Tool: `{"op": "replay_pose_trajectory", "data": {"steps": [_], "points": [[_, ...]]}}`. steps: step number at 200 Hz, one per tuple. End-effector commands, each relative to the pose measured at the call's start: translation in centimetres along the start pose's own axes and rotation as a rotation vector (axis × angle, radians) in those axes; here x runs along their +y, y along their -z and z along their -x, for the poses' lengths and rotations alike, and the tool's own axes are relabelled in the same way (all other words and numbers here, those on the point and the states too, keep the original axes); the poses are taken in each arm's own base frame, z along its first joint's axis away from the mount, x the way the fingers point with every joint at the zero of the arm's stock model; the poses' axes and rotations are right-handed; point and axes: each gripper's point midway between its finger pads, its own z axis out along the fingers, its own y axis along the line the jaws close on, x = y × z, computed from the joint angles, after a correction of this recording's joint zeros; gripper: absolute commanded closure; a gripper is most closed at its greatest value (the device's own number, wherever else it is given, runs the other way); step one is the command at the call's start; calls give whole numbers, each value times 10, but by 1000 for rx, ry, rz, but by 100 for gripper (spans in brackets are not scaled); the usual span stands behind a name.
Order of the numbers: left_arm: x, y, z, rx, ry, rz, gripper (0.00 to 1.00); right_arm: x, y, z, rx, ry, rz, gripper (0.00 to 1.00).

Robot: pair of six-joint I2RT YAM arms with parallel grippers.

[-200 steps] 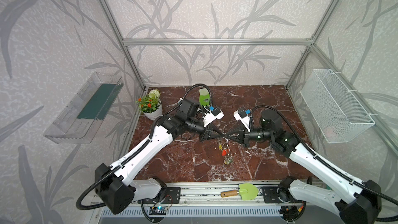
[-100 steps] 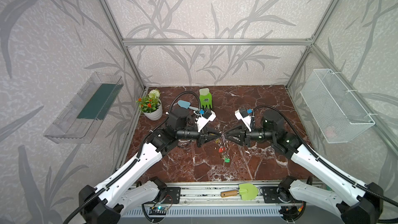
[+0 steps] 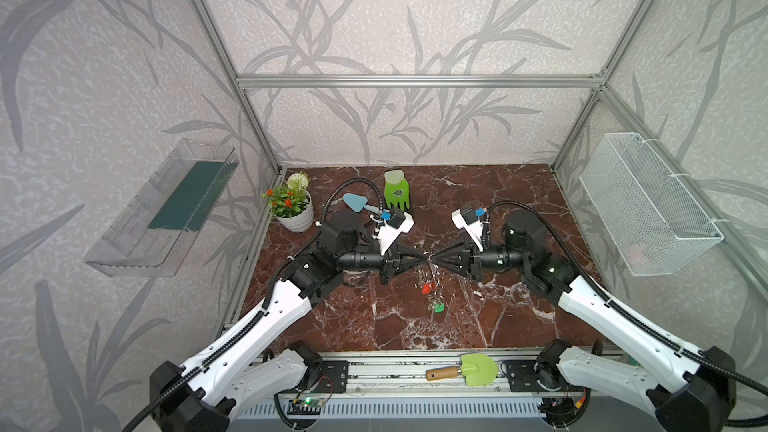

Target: Put the keys on the keyring

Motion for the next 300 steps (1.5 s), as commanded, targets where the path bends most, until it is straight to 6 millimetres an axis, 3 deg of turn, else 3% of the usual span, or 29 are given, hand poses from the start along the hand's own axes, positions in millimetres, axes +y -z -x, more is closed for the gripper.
{"op": "replay_pose_trajectory", "data": {"steps": [1,69,120,154,244,276,300], "points": [[-8,5,16,-58,-57,-6,100,11,2,13,-30,45,31,88],[-3,17,22,-126,-61,89,100,7,3,8,-28,32,12,92],[-6,21,32,-205,-60,80,100,6,0,7,-24,22,23,94],[-10,24,43,-268,-64,65,100,5,-4,5,-18,9,50,100],[-16,32,57,-355,-96,73,100,-3,-11,0,-2,-18,63,100],[-17,36,63,-392,-116,78,100,-7,-13,-2,4,-28,63,89],[-19,37,65,-403,-119,73,100,-9,-14,-3,3,-30,58,88]]}}
